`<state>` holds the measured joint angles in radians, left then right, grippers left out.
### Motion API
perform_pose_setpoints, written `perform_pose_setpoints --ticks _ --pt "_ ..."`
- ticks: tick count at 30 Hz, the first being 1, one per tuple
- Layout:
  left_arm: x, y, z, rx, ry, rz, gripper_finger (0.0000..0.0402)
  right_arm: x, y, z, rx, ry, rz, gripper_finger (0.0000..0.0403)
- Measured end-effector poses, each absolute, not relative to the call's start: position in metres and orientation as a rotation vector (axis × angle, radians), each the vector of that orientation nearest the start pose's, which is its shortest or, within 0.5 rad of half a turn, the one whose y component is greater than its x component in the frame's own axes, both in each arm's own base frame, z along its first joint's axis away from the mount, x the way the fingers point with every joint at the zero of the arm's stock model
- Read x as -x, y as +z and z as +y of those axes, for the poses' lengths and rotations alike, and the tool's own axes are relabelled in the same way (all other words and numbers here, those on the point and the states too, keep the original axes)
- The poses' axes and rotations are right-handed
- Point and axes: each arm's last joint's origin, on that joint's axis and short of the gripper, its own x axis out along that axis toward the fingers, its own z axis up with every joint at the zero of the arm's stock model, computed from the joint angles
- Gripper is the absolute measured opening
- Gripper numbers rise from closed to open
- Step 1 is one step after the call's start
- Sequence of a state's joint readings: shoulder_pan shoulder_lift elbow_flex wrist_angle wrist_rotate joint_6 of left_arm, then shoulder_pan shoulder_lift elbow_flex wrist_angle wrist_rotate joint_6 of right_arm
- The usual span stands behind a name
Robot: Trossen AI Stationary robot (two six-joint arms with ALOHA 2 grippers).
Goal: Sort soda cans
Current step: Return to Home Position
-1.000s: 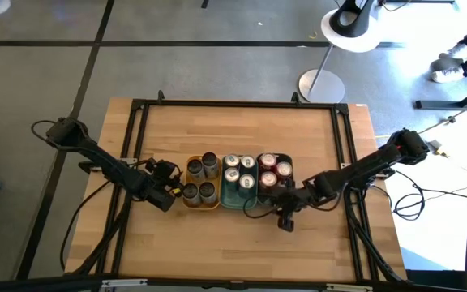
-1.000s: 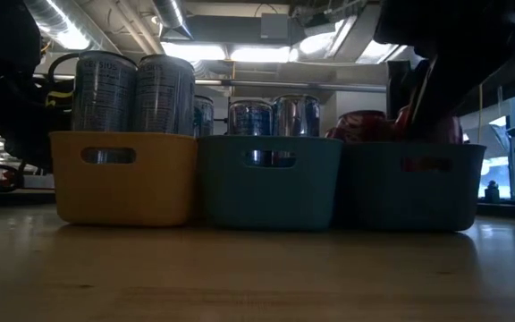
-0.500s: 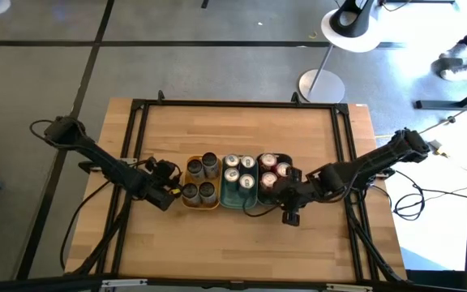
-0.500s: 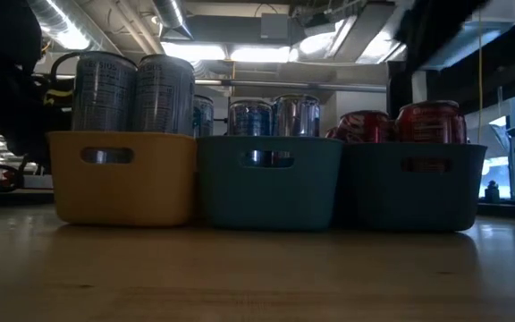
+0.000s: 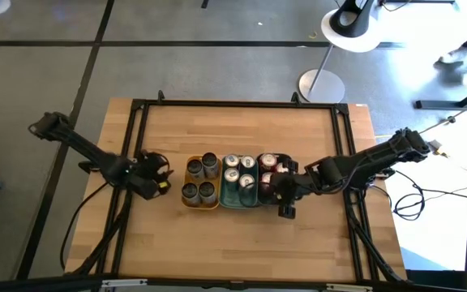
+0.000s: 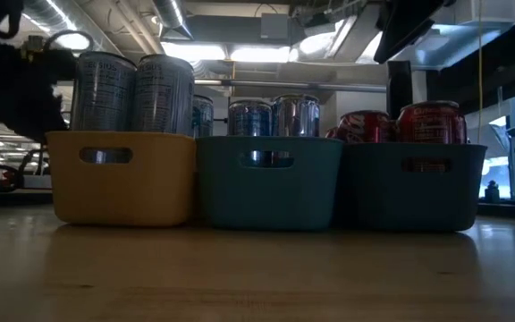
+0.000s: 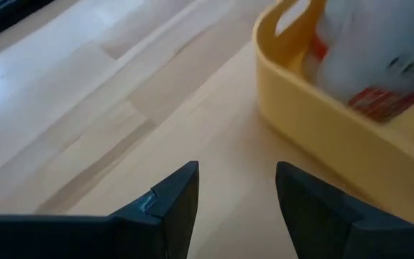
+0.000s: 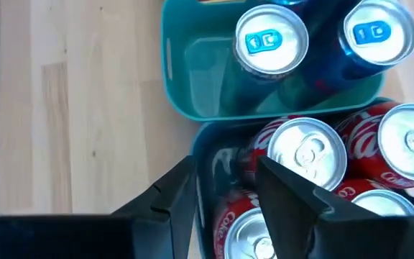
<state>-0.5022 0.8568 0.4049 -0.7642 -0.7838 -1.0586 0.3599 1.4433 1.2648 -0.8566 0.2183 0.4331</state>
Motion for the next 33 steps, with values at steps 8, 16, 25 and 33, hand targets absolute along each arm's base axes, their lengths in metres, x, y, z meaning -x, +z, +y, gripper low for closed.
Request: perform_pose_setpoints --ticks 8,16,25,33 --pt "-0.102 0.192 -0.028 0.402 0.661 0.556 0.0176 -0.277 0.299 0.074 -0.092 -0.086 1.002 0.0142" --pt "-0.113 0.231 -0.02 0.138 0.335 0.353 0.0109 -0.275 0.317 0.039 -0.119 0.001 0.914 0.0079" --pt "-0.088 0.257 0.008 0.071 0.273 0.115 0.0007 -0.225 0.302 0.003 -0.112 -0.055 0.612 0.0015" --pt "-0.094 0.238 0.01 0.104 0.19 0.002 0.0005 -0.17 0.267 -0.007 -0.159 -0.119 0.262 0.001"
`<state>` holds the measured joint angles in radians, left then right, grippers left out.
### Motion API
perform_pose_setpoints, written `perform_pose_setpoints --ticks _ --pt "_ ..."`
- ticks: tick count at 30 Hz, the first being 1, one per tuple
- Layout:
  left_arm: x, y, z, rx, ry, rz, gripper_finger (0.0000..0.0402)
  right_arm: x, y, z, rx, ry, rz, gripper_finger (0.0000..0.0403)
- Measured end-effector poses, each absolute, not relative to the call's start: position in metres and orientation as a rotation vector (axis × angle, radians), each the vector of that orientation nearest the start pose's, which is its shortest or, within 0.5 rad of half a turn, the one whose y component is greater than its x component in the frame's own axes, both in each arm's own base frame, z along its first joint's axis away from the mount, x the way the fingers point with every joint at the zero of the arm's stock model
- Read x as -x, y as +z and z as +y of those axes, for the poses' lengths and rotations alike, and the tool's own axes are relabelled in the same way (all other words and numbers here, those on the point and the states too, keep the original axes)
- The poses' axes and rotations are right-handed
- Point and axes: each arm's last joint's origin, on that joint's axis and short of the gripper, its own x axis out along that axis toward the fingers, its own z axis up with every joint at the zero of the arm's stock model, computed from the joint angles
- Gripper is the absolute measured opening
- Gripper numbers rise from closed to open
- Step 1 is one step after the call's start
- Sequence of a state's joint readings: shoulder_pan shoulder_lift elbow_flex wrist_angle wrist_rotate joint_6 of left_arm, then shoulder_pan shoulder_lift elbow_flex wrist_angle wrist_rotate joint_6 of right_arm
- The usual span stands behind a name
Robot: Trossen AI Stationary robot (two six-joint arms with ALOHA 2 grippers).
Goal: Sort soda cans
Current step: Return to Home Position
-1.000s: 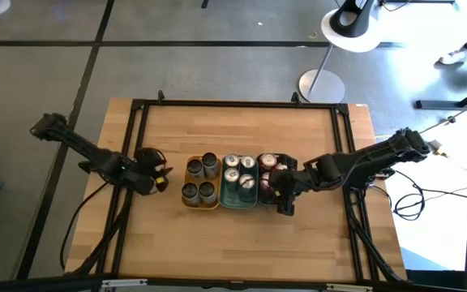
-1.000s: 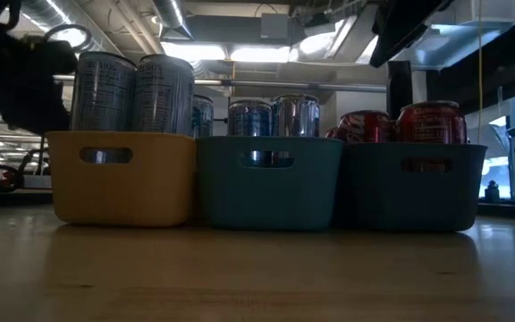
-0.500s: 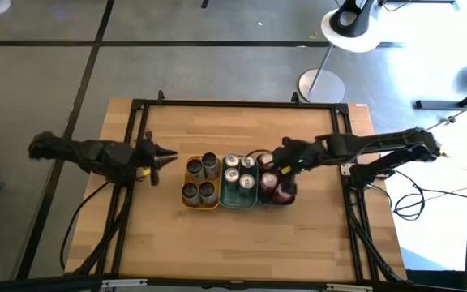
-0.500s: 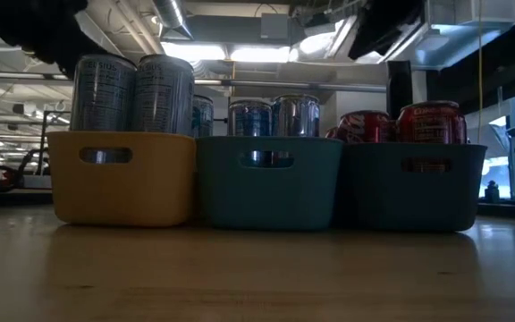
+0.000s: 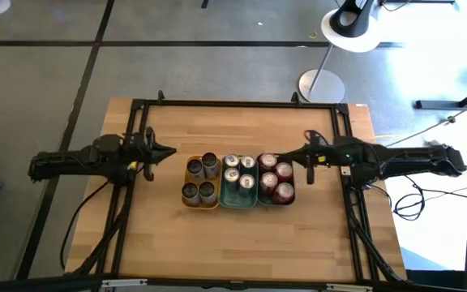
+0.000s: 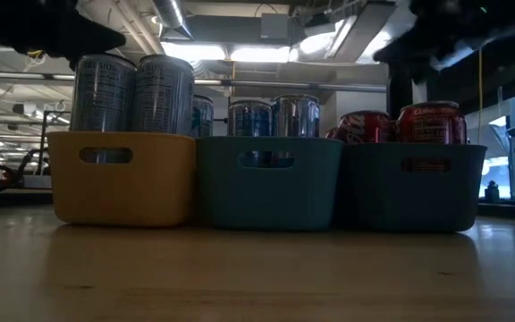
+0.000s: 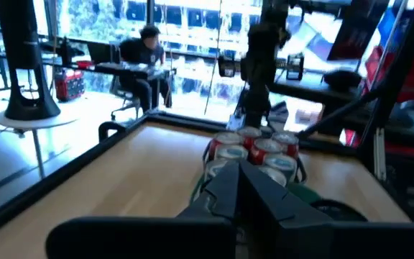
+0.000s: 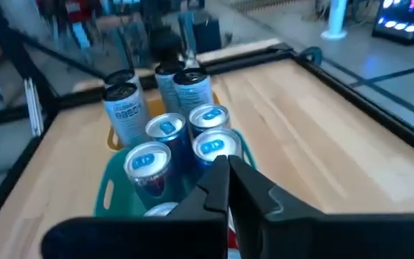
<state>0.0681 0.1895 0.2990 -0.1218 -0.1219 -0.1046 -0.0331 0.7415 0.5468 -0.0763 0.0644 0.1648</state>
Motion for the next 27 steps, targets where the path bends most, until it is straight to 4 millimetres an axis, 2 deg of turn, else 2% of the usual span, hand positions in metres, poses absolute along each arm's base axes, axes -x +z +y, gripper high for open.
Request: perform_pose_setpoints --ticks 4,10,14,17,23,27 --pt "-0.093 0.224 0.01 0.113 0.186 -0.054 0.0001 -0.147 0.244 -0.007 -0.228 -0.134 0.169 0.0003" --pt "-0.085 0.211 0.009 0.107 0.181 -0.113 0.0002 -0.118 0.227 -0.006 -0.278 -0.12 0.041 0.0014" --pt "-0.089 0.199 0.01 0.108 0.185 -0.104 0.0002 -0.105 0.216 -0.004 -0.271 -0.107 -0.049 0.0016" --pt "-0.091 0.193 0.01 0.134 0.185 -0.137 0.0001 -0.098 0.207 -0.003 -0.261 -0.097 -0.087 0.0016" --pt "-0.097 0.171 0.01 0.164 0.188 -0.064 0.0001 -0.094 0.183 -0.004 -0.264 -0.125 -0.121 0.0017" --pt "-0.096 0.172 0.01 0.142 0.192 -0.073 0.0001 -0.097 0.173 -0.004 -0.261 -0.13 -0.084 0.0017"
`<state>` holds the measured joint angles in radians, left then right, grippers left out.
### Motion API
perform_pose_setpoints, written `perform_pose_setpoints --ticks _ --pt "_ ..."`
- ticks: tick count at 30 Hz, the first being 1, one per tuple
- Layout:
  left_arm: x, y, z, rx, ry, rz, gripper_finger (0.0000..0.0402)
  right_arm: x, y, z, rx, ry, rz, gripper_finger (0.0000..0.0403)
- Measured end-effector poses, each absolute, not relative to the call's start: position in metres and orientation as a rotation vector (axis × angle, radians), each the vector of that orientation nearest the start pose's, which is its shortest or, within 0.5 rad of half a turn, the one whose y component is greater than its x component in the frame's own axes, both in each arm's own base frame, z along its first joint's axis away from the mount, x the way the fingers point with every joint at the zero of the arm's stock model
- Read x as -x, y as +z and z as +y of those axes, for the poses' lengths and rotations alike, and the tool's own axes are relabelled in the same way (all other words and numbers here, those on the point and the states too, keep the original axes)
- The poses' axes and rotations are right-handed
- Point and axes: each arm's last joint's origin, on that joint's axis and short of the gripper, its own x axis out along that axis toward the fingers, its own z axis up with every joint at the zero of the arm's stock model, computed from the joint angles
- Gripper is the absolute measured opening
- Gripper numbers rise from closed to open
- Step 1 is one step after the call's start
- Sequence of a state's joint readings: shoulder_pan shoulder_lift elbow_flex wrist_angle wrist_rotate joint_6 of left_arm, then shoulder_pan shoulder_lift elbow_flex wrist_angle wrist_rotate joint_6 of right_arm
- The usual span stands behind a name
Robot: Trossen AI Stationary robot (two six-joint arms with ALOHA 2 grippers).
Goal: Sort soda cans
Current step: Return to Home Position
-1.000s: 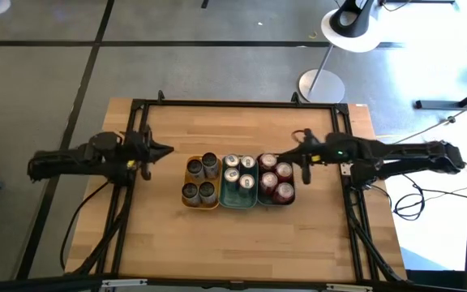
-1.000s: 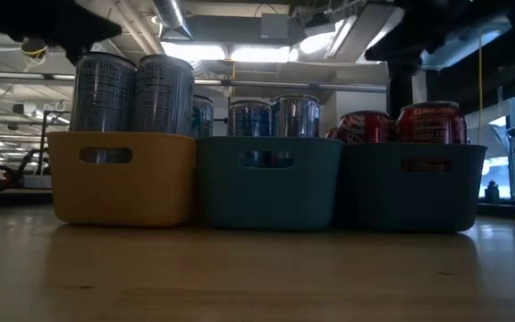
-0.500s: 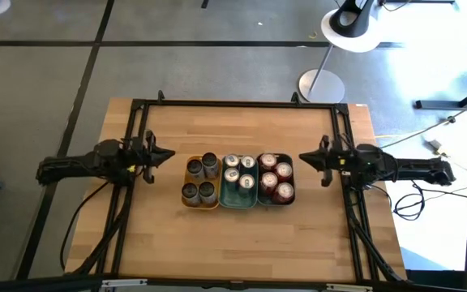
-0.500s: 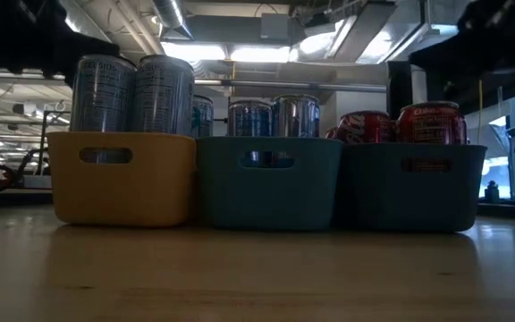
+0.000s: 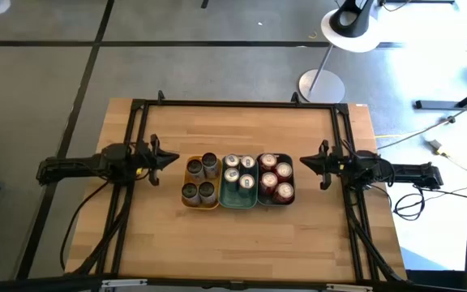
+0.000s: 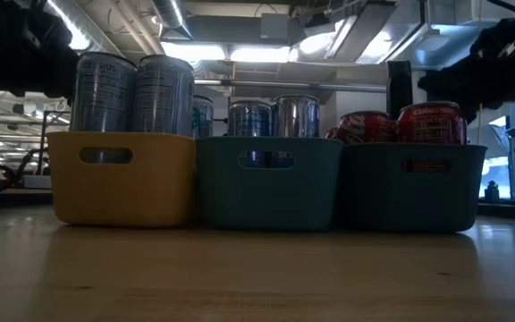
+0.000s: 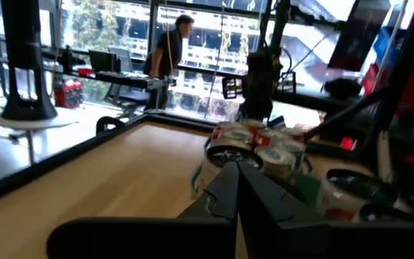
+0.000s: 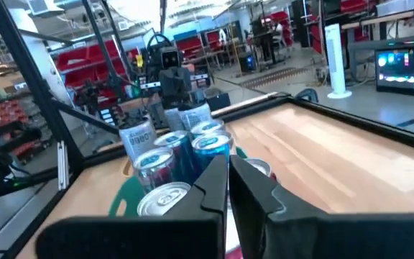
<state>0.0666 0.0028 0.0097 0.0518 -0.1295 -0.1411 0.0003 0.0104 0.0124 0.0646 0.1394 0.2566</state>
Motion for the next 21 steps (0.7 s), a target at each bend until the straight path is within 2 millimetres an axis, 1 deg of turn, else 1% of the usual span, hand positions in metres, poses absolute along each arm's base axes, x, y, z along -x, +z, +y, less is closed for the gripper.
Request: perform_pose_setpoints --ticks 2,9,17,21 --pt "-0.0965 0.1703 0.0103 0.101 0.2 -0.055 0.0001 -0.0971 0.1721 -0.0041 -0.251 -0.134 -0.074 0.0017" --pt "-0.0966 0.1697 0.0108 0.047 0.214 -0.044 0.0006 -0.0973 0.171 -0.0038 -0.213 -0.124 -0.062 0.0017" --pt "-0.0966 0.1697 0.0108 0.046 0.215 -0.044 0.0001 -0.0977 0.1688 -0.0018 -0.178 -0.06 -0.034 0.0017" --pt "-0.0966 0.1697 0.0108 0.046 0.214 -0.044 0.0005 -0.0977 0.1693 -0.0017 -0.179 -0.056 -0.041 0.0017"
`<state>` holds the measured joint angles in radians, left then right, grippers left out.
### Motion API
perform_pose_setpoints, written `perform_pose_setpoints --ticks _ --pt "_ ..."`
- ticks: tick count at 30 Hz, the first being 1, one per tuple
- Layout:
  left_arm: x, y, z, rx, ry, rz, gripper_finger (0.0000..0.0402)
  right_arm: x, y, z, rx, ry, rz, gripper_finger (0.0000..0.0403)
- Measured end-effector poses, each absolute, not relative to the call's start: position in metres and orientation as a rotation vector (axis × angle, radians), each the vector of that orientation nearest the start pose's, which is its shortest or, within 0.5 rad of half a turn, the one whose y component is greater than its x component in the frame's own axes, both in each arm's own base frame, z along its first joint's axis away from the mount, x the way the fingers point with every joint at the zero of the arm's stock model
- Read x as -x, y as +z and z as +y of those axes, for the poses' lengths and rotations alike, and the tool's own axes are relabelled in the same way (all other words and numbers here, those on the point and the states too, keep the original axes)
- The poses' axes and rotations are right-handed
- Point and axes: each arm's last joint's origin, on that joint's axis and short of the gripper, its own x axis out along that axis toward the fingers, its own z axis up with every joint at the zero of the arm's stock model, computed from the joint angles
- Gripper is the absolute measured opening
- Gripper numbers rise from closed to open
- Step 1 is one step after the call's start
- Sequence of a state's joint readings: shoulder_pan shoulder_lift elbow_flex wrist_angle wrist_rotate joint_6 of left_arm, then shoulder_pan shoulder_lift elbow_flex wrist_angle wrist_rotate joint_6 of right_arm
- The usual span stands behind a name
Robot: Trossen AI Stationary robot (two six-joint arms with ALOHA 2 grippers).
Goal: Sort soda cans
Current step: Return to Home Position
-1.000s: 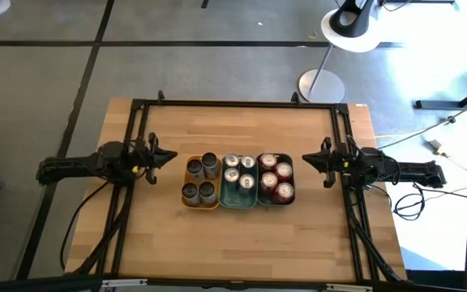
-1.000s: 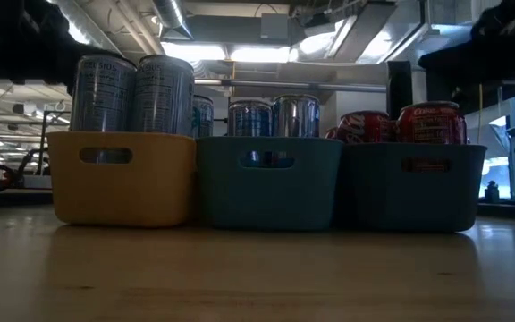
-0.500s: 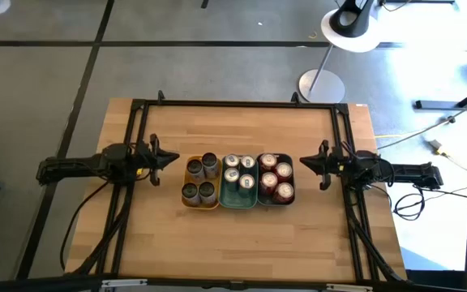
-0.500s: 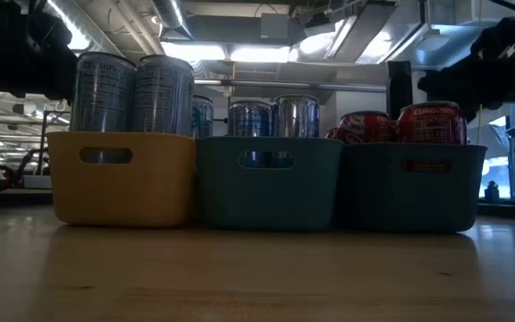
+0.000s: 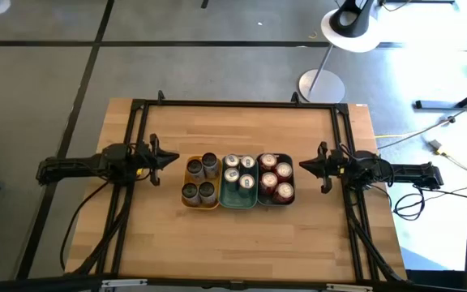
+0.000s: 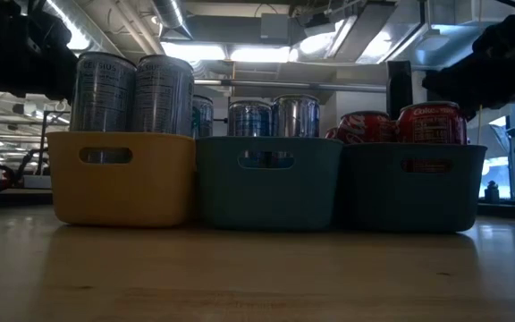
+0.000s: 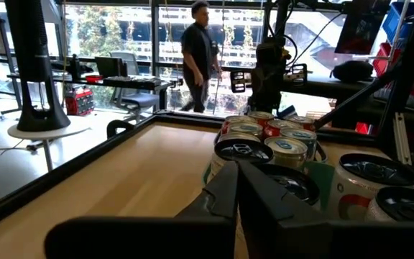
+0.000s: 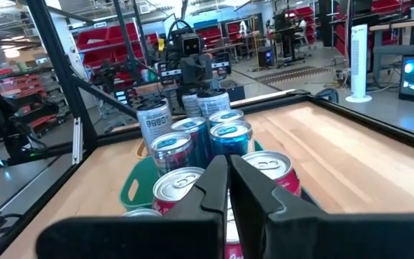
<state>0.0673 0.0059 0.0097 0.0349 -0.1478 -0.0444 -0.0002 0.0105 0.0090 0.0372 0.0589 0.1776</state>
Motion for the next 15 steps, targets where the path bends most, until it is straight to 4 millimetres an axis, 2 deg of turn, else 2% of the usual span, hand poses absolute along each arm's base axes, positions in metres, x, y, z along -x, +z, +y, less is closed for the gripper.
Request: perform_pose_setpoints --ticks 15 --pt "-0.0966 0.1696 0.0108 0.046 0.215 -0.043 0.001 -0.0977 0.1699 -0.0017 -0.179 -0.056 -0.048 0.0017"
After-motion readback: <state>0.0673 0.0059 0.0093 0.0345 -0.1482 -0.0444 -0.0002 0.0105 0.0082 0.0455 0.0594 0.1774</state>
